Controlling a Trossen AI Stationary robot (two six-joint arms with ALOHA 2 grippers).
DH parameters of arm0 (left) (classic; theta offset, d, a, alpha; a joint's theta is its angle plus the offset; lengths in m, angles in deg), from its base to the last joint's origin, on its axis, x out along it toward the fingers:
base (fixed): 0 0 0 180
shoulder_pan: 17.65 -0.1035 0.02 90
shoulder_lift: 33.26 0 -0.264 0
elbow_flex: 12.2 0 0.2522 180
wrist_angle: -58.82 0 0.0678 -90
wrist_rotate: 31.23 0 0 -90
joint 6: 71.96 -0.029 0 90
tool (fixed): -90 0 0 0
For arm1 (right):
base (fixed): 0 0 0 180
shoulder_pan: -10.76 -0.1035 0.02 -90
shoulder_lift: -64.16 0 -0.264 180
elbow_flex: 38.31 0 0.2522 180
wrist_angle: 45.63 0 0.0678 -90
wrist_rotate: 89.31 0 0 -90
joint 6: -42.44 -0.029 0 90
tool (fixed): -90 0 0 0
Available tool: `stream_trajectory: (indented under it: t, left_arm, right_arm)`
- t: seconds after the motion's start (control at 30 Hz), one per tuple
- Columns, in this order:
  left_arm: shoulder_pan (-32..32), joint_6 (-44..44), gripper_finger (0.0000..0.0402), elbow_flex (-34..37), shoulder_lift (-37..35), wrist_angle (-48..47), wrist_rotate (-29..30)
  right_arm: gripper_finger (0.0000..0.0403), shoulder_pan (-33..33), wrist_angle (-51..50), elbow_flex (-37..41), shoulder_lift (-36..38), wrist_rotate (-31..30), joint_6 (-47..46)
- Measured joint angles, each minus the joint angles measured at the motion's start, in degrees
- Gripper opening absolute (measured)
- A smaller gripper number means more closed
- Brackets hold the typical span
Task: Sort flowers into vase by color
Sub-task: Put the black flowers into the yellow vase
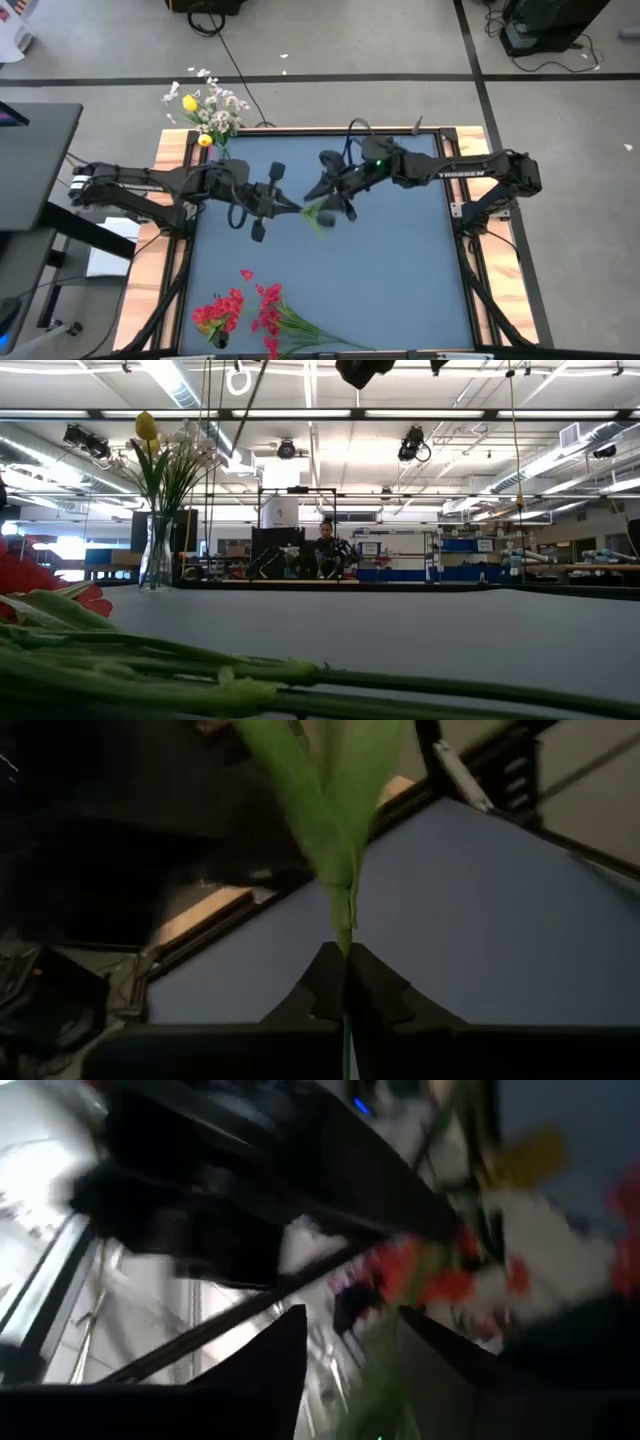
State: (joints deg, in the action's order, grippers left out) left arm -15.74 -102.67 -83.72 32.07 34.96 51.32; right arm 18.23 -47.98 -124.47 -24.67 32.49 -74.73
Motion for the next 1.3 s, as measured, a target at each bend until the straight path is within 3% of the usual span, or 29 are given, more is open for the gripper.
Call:
stream_trajectory:
  t: [0.17, 0.3, 0.4, 0.53, 0.63, 0.87, 1.07, 1.3]
  left_arm:
    - [-0.29, -0.07, 0.0002, 0.00, -4.79, -5.52, -0.74]
    - [-0.99, 4.13, 0.0002, -0.02, -8.65, -4.68, -0.59]
    - [-2.37, 10.32, 0.0001, -0.02, -11.30, -2.21, -0.55]
    - [-5.40, 22.04, 0.0008, -0.04, -13.81, 3.92, 1.42]
    - [-6.87, 25.37, 0.0011, -0.04, -14.74, 7.93, 1.60]
    - [-7.31, 25.89, 0.0008, -0.04, -15.24, 12.12, 1.51]
    - [-7.15, 28.40, 0.0008, -0.04, -15.22, 12.58, 1.43]
    - [-7.14, 28.38, 0.0007, -0.04, -15.13, 12.76, 2.69]
  right_arm:
    - [0.0171, 3.13, -0.13, 0.00, 4.50, -3.42, 13.83]
    - [0.0170, 5.06, -0.77, 0.00, 11.60, -4.58, 28.12]
    - [0.0169, 5.85, -3.88, -0.02, 17.98, -5.80, 43.95]
    - [0.0169, 5.70, -15.52, -0.09, 25.41, -1.86, 71.62]
    - [0.0167, 4.41, -24.24, -0.03, 29.04, -2.82, 82.87]
    - [0.0115, -0.75, -36.90, -0.04, 38.29, -19.50, 107.44]
    - [0.0071, -3.33, -46.12, -0.04, 44.24, -28.76, 116.90]
    - [0.0037, -3.32, -51.04, -0.02, 48.28, -30.77, 116.90]
